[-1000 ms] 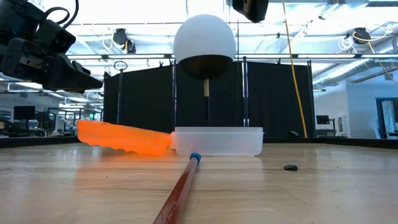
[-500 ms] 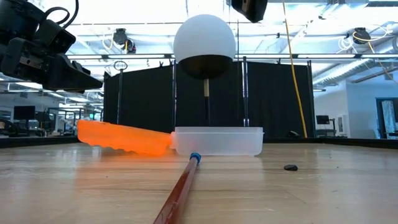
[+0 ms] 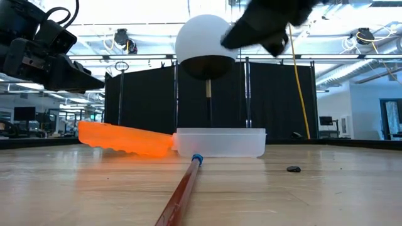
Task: Pick & place school supplies into a supply box
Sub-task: Put the brown pencil into the supply box
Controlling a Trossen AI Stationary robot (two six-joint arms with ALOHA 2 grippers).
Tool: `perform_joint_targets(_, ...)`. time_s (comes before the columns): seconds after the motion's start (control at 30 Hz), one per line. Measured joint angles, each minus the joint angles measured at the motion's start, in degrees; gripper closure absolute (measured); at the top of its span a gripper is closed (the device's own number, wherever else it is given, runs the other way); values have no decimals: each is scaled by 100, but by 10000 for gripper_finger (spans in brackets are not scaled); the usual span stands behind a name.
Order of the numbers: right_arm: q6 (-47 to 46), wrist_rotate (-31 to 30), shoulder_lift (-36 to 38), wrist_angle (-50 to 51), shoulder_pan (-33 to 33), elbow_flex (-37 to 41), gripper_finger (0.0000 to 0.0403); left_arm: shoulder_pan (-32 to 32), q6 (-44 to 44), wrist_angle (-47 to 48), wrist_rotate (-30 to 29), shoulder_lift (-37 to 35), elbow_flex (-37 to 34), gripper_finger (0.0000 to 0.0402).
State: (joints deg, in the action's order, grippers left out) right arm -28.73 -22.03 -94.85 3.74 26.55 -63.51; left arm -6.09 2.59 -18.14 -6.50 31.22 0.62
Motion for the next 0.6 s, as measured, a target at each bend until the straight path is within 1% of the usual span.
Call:
perform_joint_targets(0.1,-78,154,-2,-457,-32,451,398,0,-20,-27,-7,0,0,394)
perform_joint_targets(0.2,167,275,-2,-1210,-36,911,400,0,-16,-162,-94,-1,0,394)
perform_joint_targets(0.43,740,252,43,-3213,-33,2165,401,0,316,-503,-105,-2,-2,394)
perform_joint_targets(0.6,1087,243,115,-4045,-31,2721,402,0,448,-448,-101,6,-2,394)
